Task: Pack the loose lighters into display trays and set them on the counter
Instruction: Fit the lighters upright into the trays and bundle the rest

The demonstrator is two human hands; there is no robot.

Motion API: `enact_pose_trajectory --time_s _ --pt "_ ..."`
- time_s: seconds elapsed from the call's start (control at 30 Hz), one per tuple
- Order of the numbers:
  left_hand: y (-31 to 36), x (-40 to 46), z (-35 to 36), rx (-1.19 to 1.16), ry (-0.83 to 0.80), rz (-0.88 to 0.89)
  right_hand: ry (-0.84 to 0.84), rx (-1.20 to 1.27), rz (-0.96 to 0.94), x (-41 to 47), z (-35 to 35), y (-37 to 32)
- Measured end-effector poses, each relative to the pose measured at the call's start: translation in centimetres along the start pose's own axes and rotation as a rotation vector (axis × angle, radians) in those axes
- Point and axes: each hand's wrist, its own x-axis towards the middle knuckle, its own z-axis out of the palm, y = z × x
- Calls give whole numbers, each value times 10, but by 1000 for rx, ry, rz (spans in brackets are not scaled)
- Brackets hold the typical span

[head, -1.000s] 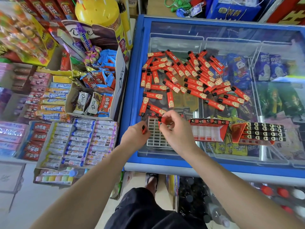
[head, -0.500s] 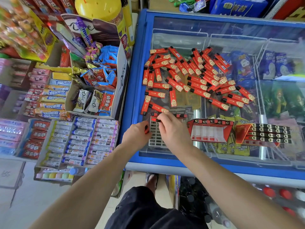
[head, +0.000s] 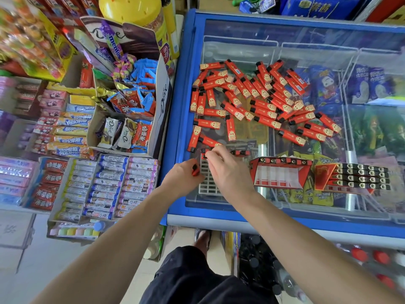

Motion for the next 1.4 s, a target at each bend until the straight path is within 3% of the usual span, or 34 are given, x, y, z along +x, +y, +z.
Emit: enact_pose_trajectory --time_s 0.27,0.5,0.63,0.73,0.83,0.9,1.0,1.4 --pt "4 -6 -19 -220 -77 -13 15 -48 -44 1 2 -1" --pt "10 -13 -36 -565 -62 -36 -10 48 4 -1 -7 0" --pt "15 -19 -40 -628 -36 -25 0 72 18 -7 -10 0" --pt "18 -21 -40 -653 -18 21 15 292 181 -9 -17 -6" --pt "24 -23 -39 -654 1 63 -64 819 624 -2 -32 -17" --pt "32 -25 -39 -646 26 75 -110 1105 822 3 -42 -21" --pt "39 -26 -39 -643 39 96 -177 1272 831 8 -53 -22" --pt "54 -24 -36 -695 32 132 -135 1182 758 12 -63 -14"
